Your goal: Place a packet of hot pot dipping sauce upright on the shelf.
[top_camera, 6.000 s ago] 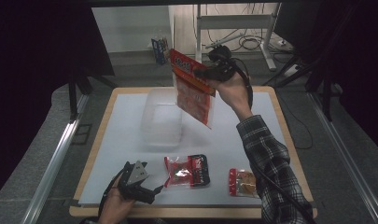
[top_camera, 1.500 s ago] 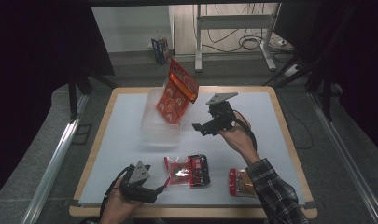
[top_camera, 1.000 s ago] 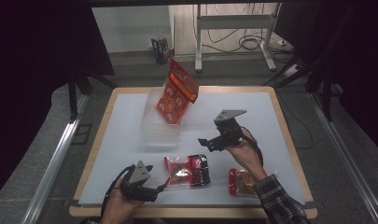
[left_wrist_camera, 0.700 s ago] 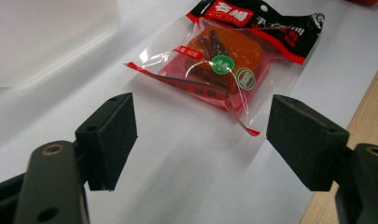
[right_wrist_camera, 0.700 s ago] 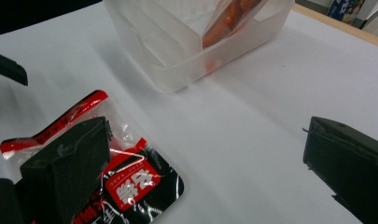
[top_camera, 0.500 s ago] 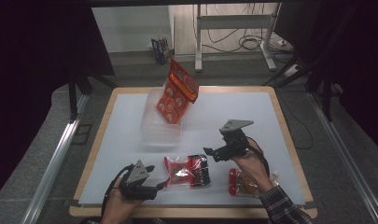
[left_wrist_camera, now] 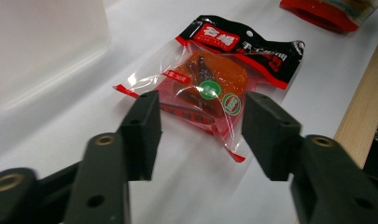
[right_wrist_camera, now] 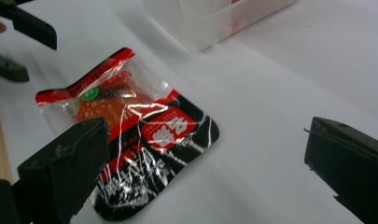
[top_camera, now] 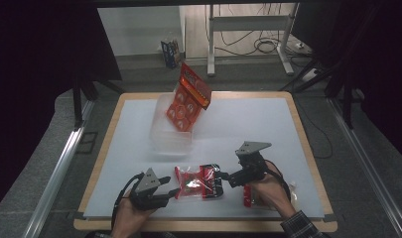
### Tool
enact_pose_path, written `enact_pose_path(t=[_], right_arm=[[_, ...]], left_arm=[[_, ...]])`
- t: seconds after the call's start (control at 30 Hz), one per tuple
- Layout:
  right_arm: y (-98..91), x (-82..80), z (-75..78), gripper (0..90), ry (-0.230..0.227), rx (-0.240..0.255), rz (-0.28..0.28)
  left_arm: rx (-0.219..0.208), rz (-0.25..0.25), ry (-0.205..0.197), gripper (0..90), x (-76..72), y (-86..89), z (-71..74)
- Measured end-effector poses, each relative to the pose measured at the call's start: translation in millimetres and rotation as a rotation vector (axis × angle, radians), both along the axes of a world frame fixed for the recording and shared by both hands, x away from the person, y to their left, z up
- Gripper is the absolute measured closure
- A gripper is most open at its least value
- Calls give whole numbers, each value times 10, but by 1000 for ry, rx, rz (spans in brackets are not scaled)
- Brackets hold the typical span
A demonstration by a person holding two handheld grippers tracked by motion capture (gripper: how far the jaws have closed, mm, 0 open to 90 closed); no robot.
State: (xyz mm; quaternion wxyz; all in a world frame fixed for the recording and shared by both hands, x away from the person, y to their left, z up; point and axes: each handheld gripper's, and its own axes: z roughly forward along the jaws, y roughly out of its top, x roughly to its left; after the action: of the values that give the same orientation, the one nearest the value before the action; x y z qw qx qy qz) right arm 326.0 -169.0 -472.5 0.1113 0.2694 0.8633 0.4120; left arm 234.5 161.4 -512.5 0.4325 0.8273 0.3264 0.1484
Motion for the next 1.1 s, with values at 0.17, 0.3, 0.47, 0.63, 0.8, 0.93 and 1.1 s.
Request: enact_pose_path(t=[0.17,0.3,0.47,0.63,0.8,0.93,1.1], right_arm=[[-57,-113,-24,0,-10,2,3],[-106,-176,-50,0,3,2,1],[-143,-208,-96,0,9,-1,-2],[-114,-212,-159,0,8,-34,10],[-96,-196,-202,0,0,-59,17],[-89,-187,-216,0,3,-60,23],[-60,-194,-235,0,7,-79,38]], left_arm=[[-7,-12,0,701,47,-8,3],[3,-29,-5,887,110,-72,-3],[16,-52,14,898,211,-179,-47],[49,-47,28,898,256,-244,-109],[34,-32,62,898,306,-206,-170],[63,-29,85,898,315,-224,-211],[81,-38,100,899,320,-226,-241]])
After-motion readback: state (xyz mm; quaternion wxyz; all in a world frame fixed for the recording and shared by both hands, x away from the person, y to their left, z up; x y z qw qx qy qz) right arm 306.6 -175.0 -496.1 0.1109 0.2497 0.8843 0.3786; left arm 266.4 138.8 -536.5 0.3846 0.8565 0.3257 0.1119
